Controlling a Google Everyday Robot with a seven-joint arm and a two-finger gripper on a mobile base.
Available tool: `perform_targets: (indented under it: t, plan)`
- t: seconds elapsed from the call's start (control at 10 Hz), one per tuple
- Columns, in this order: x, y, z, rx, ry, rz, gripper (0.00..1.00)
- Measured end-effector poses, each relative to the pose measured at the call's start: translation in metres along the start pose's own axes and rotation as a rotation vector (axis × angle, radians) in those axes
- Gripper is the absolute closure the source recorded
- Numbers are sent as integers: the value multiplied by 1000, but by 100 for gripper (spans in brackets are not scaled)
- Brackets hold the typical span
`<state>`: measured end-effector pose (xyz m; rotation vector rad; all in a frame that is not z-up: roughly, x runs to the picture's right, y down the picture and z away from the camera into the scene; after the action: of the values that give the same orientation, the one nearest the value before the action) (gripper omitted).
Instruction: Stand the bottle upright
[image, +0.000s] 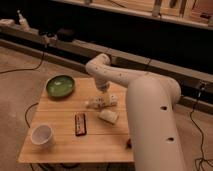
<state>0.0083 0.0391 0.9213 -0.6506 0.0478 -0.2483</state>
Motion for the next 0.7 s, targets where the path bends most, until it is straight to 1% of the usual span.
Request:
perform_targets:
  t: [0.1, 0.2, 0.3, 0.5, 0.7]
  plan:
    - [-2, -2, 2, -2, 14, -9, 20]
    - [-3, 0, 5, -13, 37, -19, 20]
    - [-1, 6, 8, -36, 65, -27, 20]
    - [0, 12, 7, -60, 92, -35, 20]
    - [-1, 13, 6, -61, 93, -36, 20]
